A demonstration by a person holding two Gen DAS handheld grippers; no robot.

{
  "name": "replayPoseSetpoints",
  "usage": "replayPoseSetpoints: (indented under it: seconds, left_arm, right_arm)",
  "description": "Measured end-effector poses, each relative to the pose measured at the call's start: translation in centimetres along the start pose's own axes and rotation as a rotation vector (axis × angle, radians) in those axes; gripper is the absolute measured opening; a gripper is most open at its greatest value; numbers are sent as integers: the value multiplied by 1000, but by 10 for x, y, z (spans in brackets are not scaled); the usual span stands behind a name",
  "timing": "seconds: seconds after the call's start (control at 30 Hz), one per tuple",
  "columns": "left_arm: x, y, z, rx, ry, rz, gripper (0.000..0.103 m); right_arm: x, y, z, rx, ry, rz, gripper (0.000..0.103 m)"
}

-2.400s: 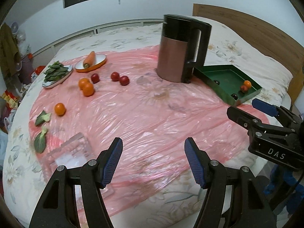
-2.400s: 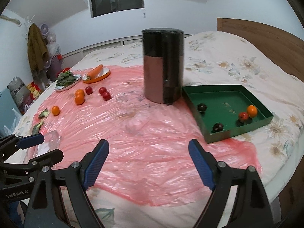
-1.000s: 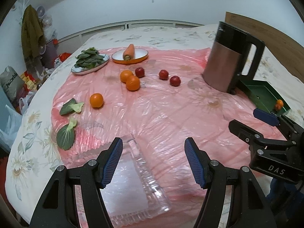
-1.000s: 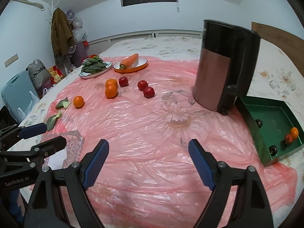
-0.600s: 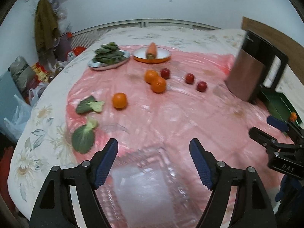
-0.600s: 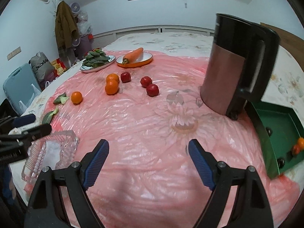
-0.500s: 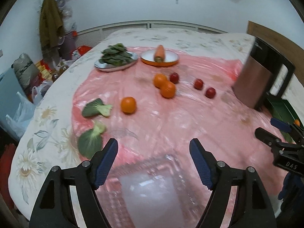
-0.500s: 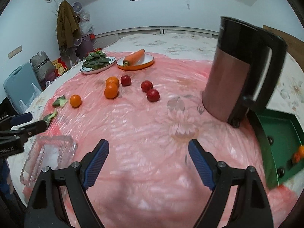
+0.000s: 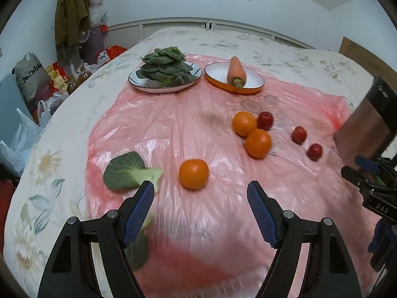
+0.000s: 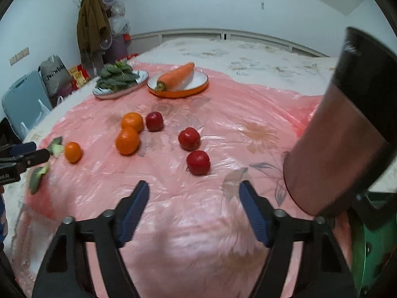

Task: Organize fruits
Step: 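Grasp an orange with the left tool while the right tool grasps a red apple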

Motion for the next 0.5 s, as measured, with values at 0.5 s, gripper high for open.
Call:
replayPoseSetpoints:
  seconds: [0.5]
  left_arm:
    - [1,55,-12,-35,29,-75,61]
  right_arm:
    - [-18,62,12,-4,-13,-39,75]
Point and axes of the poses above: each gripper's, at about its wrist camera, not at the fingertips, and y roughly the way its jaws point, z to its right, x to its underside, the point moved 10 cm from there along y, roughly the way its jaws point, and after that the axes turned 6 degrees about y, right-handed, at the moved point
